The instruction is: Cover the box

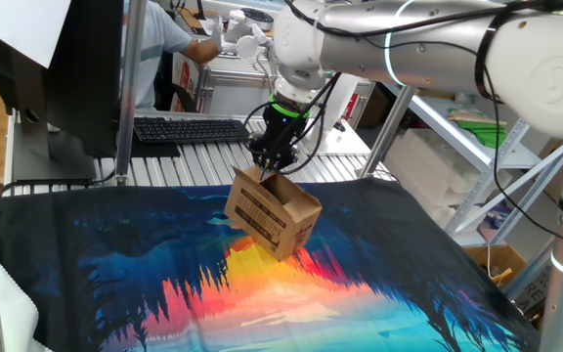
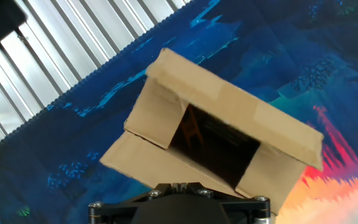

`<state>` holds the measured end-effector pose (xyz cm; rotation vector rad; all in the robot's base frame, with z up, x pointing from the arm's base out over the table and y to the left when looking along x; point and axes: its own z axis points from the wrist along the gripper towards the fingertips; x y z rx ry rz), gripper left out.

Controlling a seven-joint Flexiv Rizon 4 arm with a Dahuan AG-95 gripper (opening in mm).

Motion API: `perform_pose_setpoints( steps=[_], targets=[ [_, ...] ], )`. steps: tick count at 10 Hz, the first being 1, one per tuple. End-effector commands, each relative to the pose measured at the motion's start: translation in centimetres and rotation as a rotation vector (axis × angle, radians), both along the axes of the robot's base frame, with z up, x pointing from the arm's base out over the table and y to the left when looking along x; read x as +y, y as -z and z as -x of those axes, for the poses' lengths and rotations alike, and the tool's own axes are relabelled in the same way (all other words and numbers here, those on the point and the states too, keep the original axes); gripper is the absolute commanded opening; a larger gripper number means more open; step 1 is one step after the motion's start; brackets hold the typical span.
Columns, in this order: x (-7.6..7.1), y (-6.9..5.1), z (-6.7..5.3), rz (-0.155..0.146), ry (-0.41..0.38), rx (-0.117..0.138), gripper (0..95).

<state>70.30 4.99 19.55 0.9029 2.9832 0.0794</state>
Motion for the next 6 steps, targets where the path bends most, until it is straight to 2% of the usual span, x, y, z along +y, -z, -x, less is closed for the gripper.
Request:
perform_pose_setpoints(
  steps=[1,2,4,5,6],
  targets=[
    [0.6,0.3,0.3,-0.019,0.027,0.009,0.0],
    [1.5,0.4,0.7,-0.018,0.051,0.01,0.0],
    [3.6,-0.3,1.8,-0.016,0.091,0.021,0.0],
    [4.5,-0.6,2.2,-0.008,0.101,0.018,0.0],
    [4.6,-0.1,2.3,-0.004,0.097,0.005,0.0]
  ],
)
